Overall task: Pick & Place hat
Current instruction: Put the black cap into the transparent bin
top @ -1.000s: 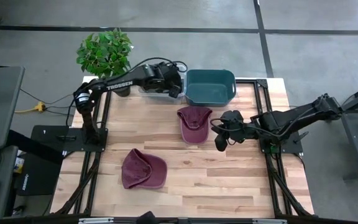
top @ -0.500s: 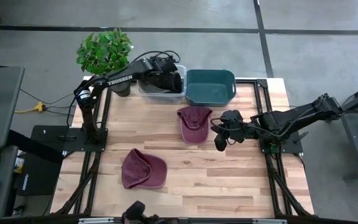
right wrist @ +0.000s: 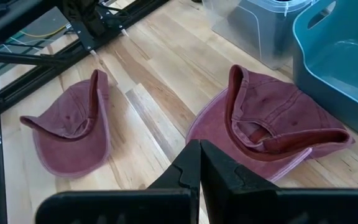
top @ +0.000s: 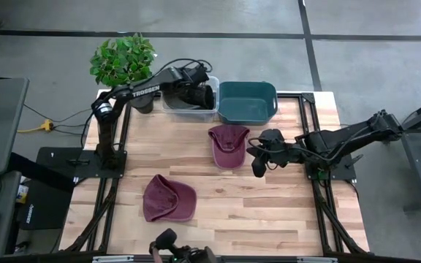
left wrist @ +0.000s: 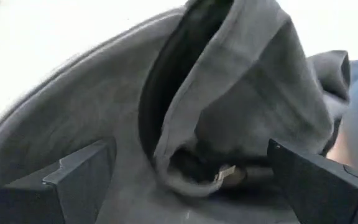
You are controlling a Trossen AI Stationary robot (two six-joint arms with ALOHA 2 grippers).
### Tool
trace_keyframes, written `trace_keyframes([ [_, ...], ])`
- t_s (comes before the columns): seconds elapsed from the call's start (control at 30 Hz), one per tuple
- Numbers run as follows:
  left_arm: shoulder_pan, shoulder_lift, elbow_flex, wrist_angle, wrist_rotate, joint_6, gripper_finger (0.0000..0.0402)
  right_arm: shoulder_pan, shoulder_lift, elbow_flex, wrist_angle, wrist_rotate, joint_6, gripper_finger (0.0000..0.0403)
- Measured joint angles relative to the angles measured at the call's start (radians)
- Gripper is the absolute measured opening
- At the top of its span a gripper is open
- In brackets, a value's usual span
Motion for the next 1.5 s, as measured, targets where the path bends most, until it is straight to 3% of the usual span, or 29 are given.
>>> trace_keyframes([
  [0.3,-0.012,0.079,-0.001,0.004,0.109,0.062,0.0399,0.012,0.0,0.0,0.019,0.001,0.0,0.0],
  [0.57,-0.034,0.099,-0.001,0.02,0.118,0.088,0.0399,0.013,0.0,0.0,0.022,0.007,0.001,0.0],
  [0.8,-0.035,0.091,0.133,-0.049,0.122,0.116,0.0399,0.013,0.0,0.0,0.022,0.007,-0.003,0.0],
  [1.1,-0.033,0.091,0.338,-0.072,-0.006,0.127,0.0399,0.013,0.0,0.0,0.022,0.007,-0.002,0.0],
  [1.5,-0.032,0.151,0.343,-0.014,0.006,0.33,0.0399,0.013,0.0,0.0,0.023,0.0,0.0,0.0],
])
